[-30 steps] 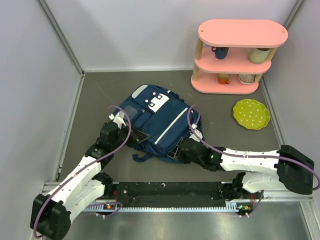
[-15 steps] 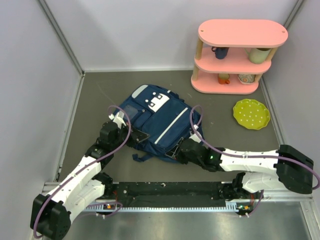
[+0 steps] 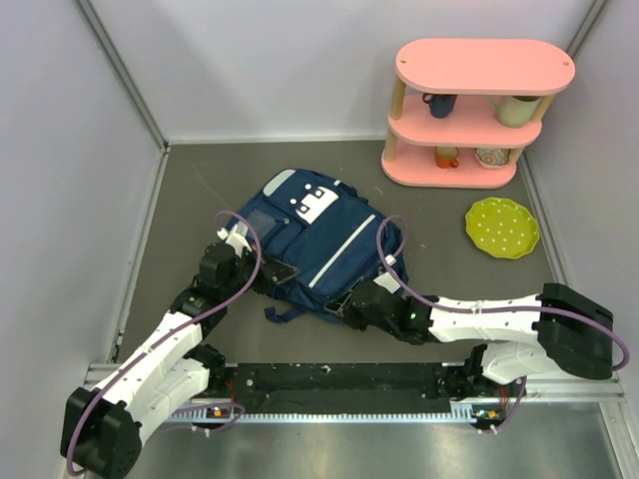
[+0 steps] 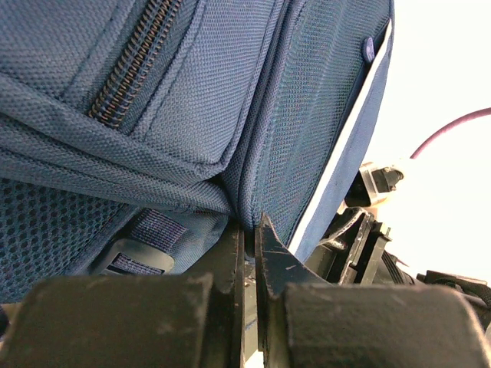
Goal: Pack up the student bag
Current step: Zip the student bag at the center of the board.
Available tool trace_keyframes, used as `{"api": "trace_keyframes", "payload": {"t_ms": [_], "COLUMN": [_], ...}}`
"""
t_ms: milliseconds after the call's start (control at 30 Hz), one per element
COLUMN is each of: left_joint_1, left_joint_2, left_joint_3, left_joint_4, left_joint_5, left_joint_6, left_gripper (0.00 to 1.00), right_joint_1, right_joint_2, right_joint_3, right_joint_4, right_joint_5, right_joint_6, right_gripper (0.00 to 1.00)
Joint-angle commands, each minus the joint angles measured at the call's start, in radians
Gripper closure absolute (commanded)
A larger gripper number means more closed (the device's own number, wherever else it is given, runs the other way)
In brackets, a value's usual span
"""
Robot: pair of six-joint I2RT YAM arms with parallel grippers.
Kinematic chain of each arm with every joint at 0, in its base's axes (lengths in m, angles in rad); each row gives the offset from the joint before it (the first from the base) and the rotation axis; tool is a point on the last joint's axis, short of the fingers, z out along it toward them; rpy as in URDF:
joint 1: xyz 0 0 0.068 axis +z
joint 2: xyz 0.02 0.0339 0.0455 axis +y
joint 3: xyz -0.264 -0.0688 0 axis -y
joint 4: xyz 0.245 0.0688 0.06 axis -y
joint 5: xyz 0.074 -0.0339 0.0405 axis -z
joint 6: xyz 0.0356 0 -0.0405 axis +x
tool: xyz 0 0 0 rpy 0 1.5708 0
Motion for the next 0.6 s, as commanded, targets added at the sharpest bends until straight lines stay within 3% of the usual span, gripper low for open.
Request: {"api": "trace_keyframes", "payload": {"t_ms": [0, 133, 233, 400, 567], "left_joint_1": [-0.001, -0.001, 0.0, 0.0, 0.002], "left_joint_2": [-0.038, -0.037, -0.035, -0.035, -0.044], "left_joint_3": [0.018, 0.021, 0.024, 0.033, 0.072], "left_joint_4": [0.128, 0.124, 0.119, 0.098, 0.023], "left_joint_5": [0.057, 0.054, 0.053, 0.03, -0.022], "left_joint_6": [-0.001, 0.001, 0.007, 0.033, 0.105], "left_gripper": [1.0, 1.0, 1.0, 1.0, 1.0], "right_joint_1": [0.009, 0.007, 0.009, 0.009, 0.004], "right_joint_2": [-0.002, -0.025, -0.05, -0.158, -0.335], "right_joint_3": [0.026, 0.01, -0.023, -0.067, -0.128], "right_joint_4": [-0.034, -0.069, -0.068, -0.1, -0.28], "right_joint_5": [0.095, 0.132, 0.137, 0.109, 0.136], "right_joint_6": [0.069, 0.084, 0.1, 0.025, -0.073], "right_gripper": [0.8, 0.88, 1.0, 1.0, 1.0]}}
